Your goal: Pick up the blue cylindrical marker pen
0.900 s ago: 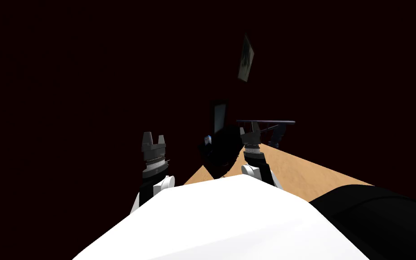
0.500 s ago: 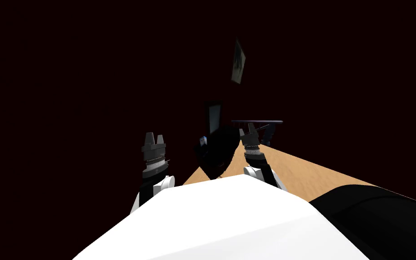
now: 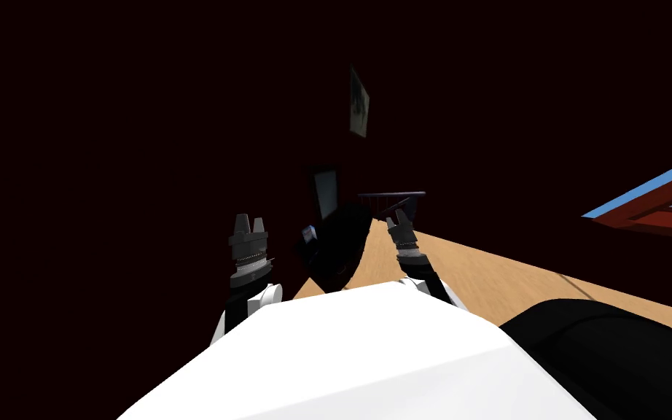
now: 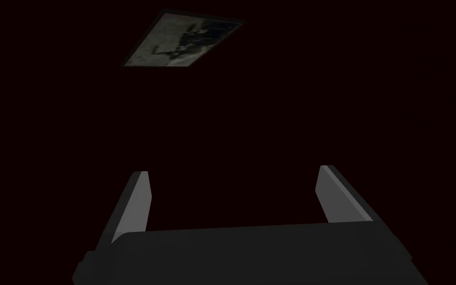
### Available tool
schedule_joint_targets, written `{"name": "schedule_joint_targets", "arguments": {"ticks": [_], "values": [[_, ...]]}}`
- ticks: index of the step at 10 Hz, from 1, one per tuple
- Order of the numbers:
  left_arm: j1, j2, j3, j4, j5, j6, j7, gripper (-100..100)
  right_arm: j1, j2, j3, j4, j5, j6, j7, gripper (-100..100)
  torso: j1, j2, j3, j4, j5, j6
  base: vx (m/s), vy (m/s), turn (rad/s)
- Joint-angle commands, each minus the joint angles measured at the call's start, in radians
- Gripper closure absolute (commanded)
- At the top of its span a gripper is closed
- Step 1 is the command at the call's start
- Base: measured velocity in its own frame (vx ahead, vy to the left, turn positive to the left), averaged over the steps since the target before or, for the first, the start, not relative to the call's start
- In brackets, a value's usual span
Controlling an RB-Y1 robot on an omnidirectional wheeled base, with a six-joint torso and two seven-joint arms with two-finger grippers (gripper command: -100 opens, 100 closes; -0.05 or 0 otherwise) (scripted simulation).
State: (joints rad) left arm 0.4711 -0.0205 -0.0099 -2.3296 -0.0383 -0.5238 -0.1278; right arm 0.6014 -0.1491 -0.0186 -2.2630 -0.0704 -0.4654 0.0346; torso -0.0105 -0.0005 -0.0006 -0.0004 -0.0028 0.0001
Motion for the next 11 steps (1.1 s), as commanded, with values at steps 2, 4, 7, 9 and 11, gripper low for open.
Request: {"name": "schedule_joint_targets", "arguments": {"ticks": [2, 4, 7, 9, 11], "values": [[0.0, 0.0, 0.0, 0.0, 0.0, 0.0, 0.0, 0, 0.022, -0.016, 0.001, 0.044, -0.027, 0.003, 0.032, -100, 0.003, 0.002, 0.002, 0.001, 0.001, 0.0, -0.014, -0.087, -0.124], [0.0, 0.0, 0.0, 0.0, 0.0, 0.0, 0.0, 0, 0.022, -0.016, 0.001, 0.044, -0.027, 0.003, 0.032, -100, 0.007, 0.004, 0.002, 0.001, 0.002, -0.001, -0.004, -0.005, -0.032], [0.0, 0.0, 0.0, 0.0, 0.0, 0.0, 0.0, 0, 0.022, -0.016, 0.001, 0.044, -0.027, 0.003, 0.032, -100, 0.01, 0.003, 0.002, 0.001, 0.003, -0.001, -0.001, 0.002, -0.005], [0.0, 0.0, 0.0, 0.0, 0.0, 0.0, 0.0, 0, 0.022, -0.016, 0.001, 0.044, -0.027, 0.003, 0.032, -100, 0.011, 0.004, 0.002, 0.001, 0.003, 0.0, -0.002, 0.004, -0.013], [0.0, 0.0, 0.0, 0.0, 0.0, 0.0, 0.0, 0, 0.022, -0.016, 0.001, 0.044, -0.027, 0.003, 0.032, -100, 0.011, 0.003, 0.002, 0.001, 0.003, 0.0, 0.001, -0.017, 0.014]]}}
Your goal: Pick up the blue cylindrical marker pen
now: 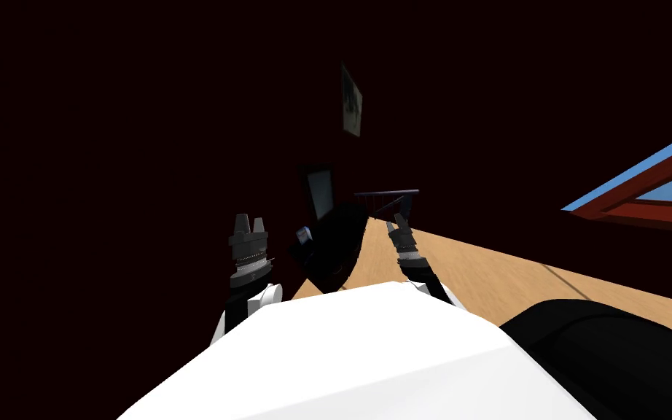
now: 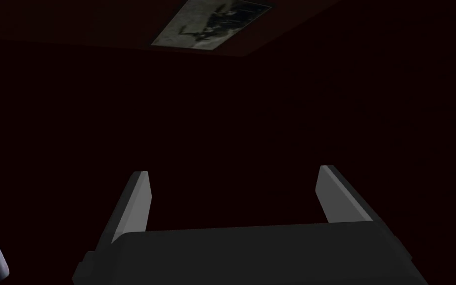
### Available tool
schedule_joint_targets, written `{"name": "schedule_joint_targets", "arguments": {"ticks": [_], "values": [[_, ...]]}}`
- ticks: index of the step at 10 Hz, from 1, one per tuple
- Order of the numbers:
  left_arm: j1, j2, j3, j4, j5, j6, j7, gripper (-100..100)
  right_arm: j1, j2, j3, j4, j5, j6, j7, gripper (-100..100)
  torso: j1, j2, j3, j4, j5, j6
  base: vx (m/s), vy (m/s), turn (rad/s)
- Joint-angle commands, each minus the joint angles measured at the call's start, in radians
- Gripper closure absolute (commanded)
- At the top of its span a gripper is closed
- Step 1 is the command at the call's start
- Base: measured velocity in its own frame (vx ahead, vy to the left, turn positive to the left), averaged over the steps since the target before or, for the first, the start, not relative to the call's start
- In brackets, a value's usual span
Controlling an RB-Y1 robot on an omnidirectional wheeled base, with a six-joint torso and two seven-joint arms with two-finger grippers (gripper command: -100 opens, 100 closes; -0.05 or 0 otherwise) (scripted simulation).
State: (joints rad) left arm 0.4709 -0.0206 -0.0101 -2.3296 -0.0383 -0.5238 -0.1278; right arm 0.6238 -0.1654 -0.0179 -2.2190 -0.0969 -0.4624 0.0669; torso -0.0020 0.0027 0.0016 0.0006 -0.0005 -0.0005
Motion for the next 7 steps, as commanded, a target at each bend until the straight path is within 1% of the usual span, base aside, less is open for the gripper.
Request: {"name": "schedule_joint_targets", "arguments": {"ticks": [1, 3, 7], "values": [[0.0, 0.0, 0.0, 0.0, 0.0, 0.0, 0.0, 0, -0.012, -0.029, 0.0, 0.03, 0.029, -0.008, 0.011, -100, 0.0, 0.0, 0.0, 0.0, 0.0, 0.0, -0.03, -0.021, 0.345], [0.0, 0.0, 0.0, 0.0, 0.0, 0.0, 0.0, 0, -0.028, -0.071, 0.001, 0.074, 0.072, -0.018, 0.027, -100, 0.001, 0.003, 0.002, 0.001, 0.0, 0.0, -0.061, 0.002, 0.283], [0.0, 0.0, 0.0, 0.0, 0.0, 0.0, 0.0, 0, -0.075, -0.186, 0.006, 0.193, 0.194, -0.047, 0.069, -100, 0.001, 0.004, 0.003, 0.001, 0.0, -0.001, -0.073, 0.003, 0.422]]}}
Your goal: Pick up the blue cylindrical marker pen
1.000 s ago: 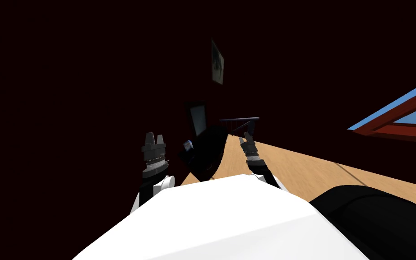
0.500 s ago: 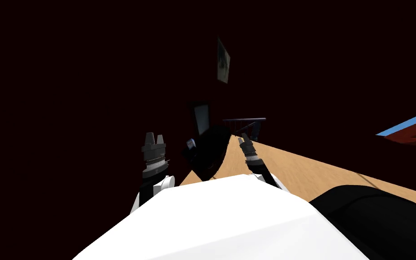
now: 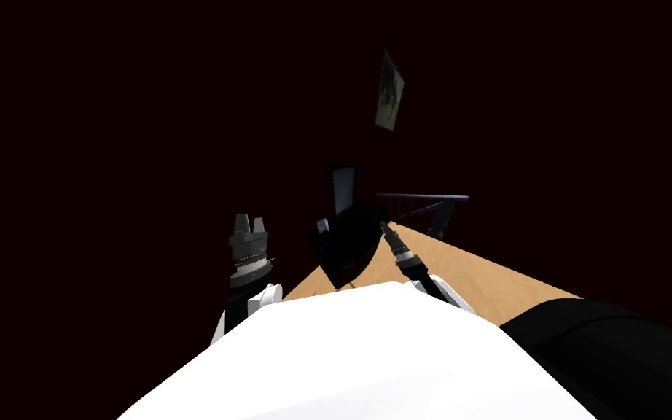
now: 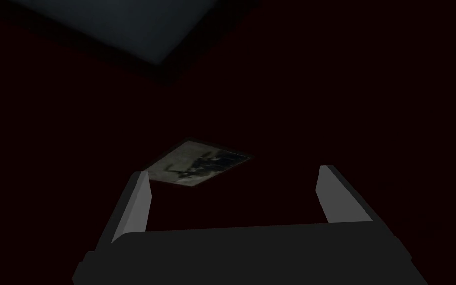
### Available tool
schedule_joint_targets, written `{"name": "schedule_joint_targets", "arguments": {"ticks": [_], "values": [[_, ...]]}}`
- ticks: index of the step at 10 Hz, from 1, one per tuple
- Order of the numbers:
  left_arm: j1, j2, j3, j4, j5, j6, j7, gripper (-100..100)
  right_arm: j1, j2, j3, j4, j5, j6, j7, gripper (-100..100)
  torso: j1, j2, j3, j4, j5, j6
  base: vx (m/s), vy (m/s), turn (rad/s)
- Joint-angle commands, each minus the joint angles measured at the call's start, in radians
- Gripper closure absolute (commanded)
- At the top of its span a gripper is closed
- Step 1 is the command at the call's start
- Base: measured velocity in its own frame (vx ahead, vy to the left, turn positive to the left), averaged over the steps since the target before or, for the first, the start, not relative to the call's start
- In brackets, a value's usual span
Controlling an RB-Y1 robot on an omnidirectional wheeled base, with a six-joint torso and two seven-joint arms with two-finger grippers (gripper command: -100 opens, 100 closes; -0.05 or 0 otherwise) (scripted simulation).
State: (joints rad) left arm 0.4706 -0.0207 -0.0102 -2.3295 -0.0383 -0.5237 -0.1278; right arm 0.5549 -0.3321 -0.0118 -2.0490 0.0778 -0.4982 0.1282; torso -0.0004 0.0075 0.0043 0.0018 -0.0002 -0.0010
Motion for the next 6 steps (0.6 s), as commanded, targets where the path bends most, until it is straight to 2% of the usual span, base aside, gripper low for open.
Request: {"name": "schedule_joint_targets", "arguments": {"ticks": [1, 3, 4, 5, 6], "values": [[0.0, 0.0, 0.0, 0.0, 0.0, 0.0, 0.0, 0, -0.007, -0.024, 0.0, 0.036, 0.03, -0.011, 0.008, -100, 0.0, 0.0, 0.0, 0.0, 0.0, 0.0, -0.057, 0.006, 0.171], [0.0, 0.0, 0.0, 0.0, 0.0, 0.0, 0.0, 0, -0.035, -0.091, 0.004, 0.109, 0.099, -0.027, 0.032, -100, 0.0, -0.001, -0.001, 0.0, 0.0, 0.0, -0.063, 0.022, 0.337], [0.0, 0.0, 0.0, 0.0, 0.0, 0.0, 0.0, 0, -0.035, -0.095, 0.004, 0.118, 0.115, -0.027, 0.032, -100, 0.0, -0.001, 0.0, 0.0, 0.0, 0.001, -0.051, 0.017, 0.307], [0.0, 0.0, 0.0, 0.0, 0.0, 0.0, 0.0, 0, -0.049, -0.132, 0.007, 0.153, 0.151, -0.035, 0.044, -100, 0.0, -0.001, -0.001, 0.0, 0.0, 0.001, -0.042, 0.025, 0.39], [0.0, 0.0, 0.0, 0.0, 0.0, 0.0, 0.0, 0, -0.049, -0.132, 0.007, 0.162, 0.162, -0.035, 0.044, -100, 0.0, -0.002, -0.001, 0.0, 0.0, 0.0, -0.035, 0.016, 0.23]]}}
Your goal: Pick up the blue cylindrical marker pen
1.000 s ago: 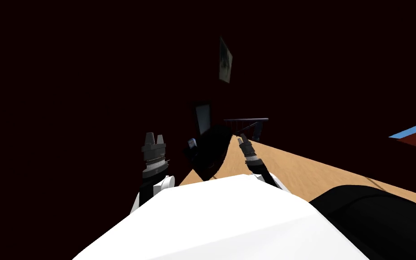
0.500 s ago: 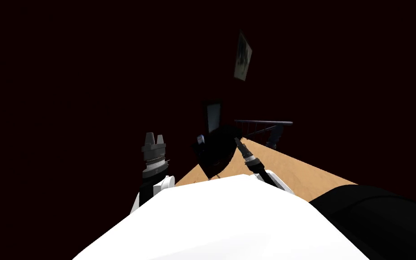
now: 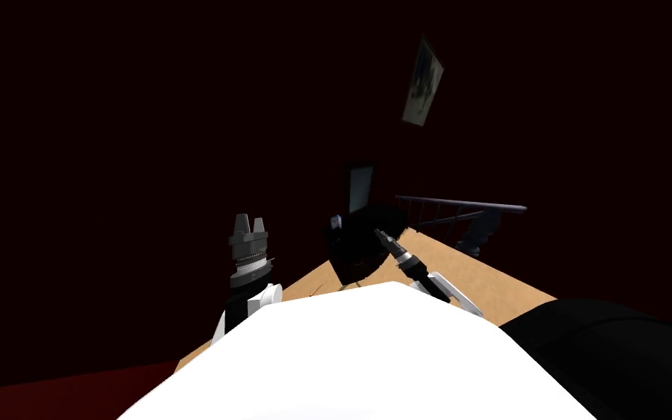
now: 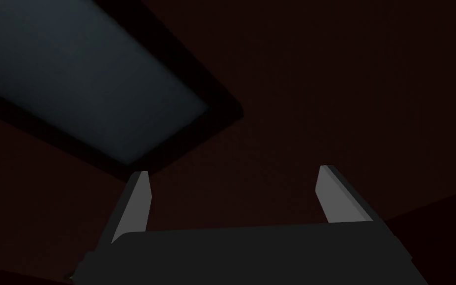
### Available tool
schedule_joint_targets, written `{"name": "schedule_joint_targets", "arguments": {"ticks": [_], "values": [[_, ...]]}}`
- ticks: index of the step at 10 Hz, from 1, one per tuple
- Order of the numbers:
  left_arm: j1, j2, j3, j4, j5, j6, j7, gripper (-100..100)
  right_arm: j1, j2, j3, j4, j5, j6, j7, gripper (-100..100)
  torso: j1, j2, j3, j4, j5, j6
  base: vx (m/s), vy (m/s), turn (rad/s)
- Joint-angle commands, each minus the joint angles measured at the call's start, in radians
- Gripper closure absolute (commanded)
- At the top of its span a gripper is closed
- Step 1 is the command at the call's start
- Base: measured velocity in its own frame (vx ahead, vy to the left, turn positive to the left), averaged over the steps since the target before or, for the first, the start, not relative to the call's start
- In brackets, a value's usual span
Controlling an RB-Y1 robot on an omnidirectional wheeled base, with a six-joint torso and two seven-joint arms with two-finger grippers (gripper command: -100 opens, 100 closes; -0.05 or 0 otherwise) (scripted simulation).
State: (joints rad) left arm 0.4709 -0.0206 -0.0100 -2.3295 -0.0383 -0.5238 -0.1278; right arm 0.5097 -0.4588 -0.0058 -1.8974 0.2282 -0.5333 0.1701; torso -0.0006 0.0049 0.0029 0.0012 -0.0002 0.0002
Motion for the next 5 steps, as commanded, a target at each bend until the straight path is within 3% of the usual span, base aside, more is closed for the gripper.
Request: {"name": "schedule_joint_targets", "arguments": {"ticks": [1, 4, 5], "values": [[0.0, 0.0, 0.0, 0.0, 0.0, 0.0, 0.0, 0, -0.018, -0.042, 0.005, 0.05, 0.05, -0.009, 0.015, -100, 0.0, 0.0, 0.0, 0.0, 0.0, 0.0, -0.041, 0.022, 0.353], [0.0, 0.0, 0.0, 0.0, 0.0, 0.0, 0.0, 0, -0.033, -0.078, 0.009, 0.103, 0.11, -0.017, 0.027, -100, 0.001, 0.0, 0.0, 0.0, 0.0, -0.001, -0.043, 0.025, 0.278], [0.0, 0.0, 0.0, 0.0, 0.0, 0.0, 0.0, 0, -0.047, -0.115, 0.014, 0.15, 0.148, -0.025, 0.039, -100, 0.0, 0.0, 0.0, 0.0, 0.0, 0.001, -0.035, 0.031, 0.349]]}}
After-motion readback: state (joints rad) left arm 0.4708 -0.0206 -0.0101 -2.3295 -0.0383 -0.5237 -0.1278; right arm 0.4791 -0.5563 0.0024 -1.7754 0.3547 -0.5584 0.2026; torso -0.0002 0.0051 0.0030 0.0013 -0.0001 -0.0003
